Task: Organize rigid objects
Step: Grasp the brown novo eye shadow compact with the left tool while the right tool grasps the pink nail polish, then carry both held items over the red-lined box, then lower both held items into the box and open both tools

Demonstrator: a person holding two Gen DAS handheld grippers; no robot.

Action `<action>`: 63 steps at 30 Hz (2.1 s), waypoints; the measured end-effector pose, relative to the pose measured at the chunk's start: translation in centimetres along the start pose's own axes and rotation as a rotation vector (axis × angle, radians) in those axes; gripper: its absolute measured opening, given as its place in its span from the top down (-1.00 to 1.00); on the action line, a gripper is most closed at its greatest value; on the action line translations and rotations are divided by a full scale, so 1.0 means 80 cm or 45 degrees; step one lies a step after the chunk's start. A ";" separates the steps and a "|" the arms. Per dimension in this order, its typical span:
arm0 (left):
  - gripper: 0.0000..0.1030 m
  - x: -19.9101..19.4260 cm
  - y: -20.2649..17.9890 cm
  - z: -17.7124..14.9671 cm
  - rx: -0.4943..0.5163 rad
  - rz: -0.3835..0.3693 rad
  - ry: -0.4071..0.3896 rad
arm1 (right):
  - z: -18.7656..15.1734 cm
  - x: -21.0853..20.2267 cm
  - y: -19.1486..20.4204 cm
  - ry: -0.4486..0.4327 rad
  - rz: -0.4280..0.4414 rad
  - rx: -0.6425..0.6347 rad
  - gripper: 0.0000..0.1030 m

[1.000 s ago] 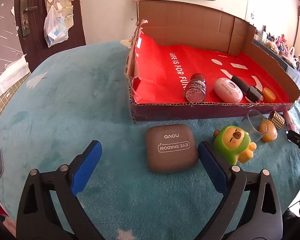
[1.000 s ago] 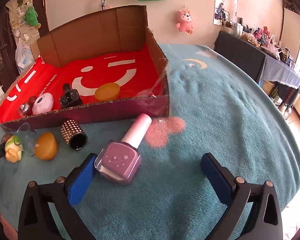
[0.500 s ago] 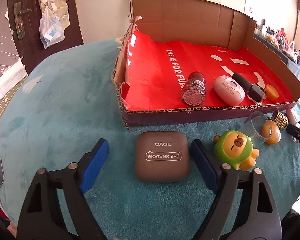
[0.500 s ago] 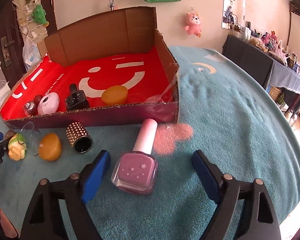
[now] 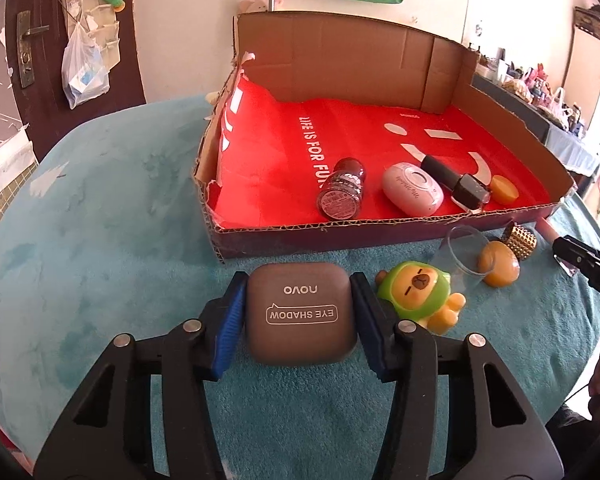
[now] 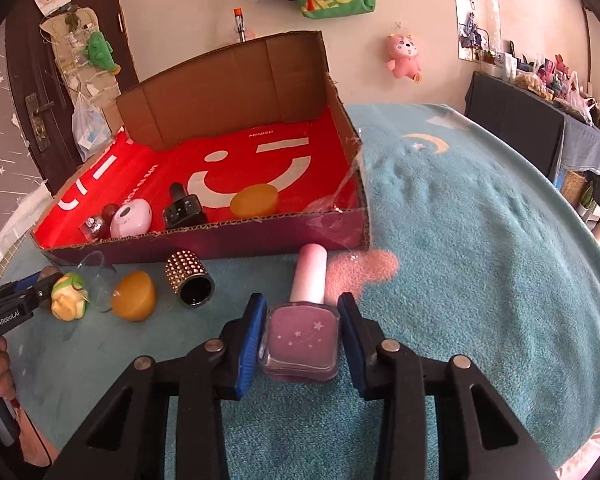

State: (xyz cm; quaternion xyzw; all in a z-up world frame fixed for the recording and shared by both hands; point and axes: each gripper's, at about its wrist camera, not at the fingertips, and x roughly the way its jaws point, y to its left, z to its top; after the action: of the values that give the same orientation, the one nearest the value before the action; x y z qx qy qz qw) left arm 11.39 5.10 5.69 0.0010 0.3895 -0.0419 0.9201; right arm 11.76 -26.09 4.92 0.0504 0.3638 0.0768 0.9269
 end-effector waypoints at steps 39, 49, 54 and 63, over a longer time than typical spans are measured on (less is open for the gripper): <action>0.05 0.096 -0.026 0.177 0.276 -0.087 0.159 | 0.169 0.104 0.073 0.081 0.157 -0.256 0.27; 0.05 0.139 -0.032 0.181 0.345 -0.031 0.317 | 0.170 0.157 0.078 0.216 0.153 -0.296 0.27; 0.05 0.151 -0.029 0.179 0.343 -0.042 0.372 | 0.168 0.163 0.084 0.248 0.142 -0.340 0.26; 0.05 0.167 -0.029 0.176 0.334 -0.037 0.414 | 0.165 0.170 0.091 0.304 0.101 -0.397 0.27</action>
State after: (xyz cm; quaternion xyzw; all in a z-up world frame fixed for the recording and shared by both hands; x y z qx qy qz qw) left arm 30.55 1.28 6.00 0.1218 0.5242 -0.1047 0.8363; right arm 29.85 -17.00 6.56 -0.0889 0.4526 0.1741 0.8700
